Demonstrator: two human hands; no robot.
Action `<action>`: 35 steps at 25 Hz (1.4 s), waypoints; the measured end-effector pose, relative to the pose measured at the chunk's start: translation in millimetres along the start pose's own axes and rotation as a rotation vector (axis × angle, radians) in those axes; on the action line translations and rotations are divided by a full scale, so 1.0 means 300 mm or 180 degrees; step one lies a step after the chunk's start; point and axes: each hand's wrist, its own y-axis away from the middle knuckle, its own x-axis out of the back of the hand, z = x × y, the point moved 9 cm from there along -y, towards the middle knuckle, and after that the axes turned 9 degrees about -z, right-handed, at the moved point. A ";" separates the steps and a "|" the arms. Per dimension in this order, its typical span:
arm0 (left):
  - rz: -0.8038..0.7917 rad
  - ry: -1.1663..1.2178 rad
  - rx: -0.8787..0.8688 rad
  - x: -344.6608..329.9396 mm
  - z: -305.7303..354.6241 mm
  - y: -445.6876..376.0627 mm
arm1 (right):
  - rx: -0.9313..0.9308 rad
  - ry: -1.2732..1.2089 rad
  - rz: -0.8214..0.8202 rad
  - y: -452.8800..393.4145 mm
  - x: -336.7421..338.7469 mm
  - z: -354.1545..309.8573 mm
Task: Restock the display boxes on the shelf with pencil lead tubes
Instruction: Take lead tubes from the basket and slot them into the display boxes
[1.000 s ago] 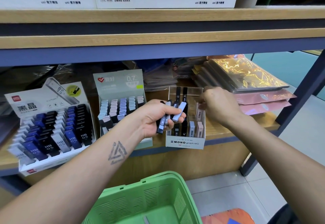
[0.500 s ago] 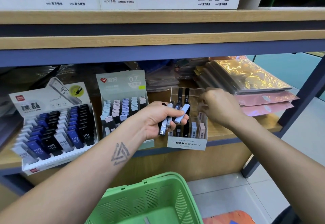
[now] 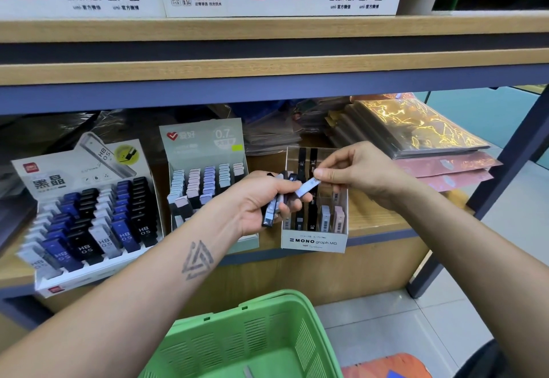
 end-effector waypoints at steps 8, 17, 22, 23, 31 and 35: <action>0.0123 -0.0058 -0.0221 0.015 0.017 -0.001 | -0.0147 -0.0955 -0.0109 0.004 -0.002 0.023; 0.0175 0.0225 -0.0207 0.030 0.021 -0.007 | -0.0168 -0.0644 -0.0079 0.008 0.016 0.021; 0.0150 0.0289 -0.0168 0.023 0.016 -0.010 | -0.0104 -0.0964 0.0333 -0.009 0.046 0.031; 0.0134 0.0317 -0.0158 0.020 0.016 -0.013 | -0.0039 -0.0822 0.0490 -0.009 0.073 0.021; 0.0127 0.0341 -0.0211 0.027 0.030 -0.014 | 0.0140 0.2319 0.1168 -0.007 0.116 -0.071; 0.0118 0.0356 -0.0210 0.030 0.027 -0.014 | 0.0105 0.2801 0.1101 -0.019 0.067 -0.057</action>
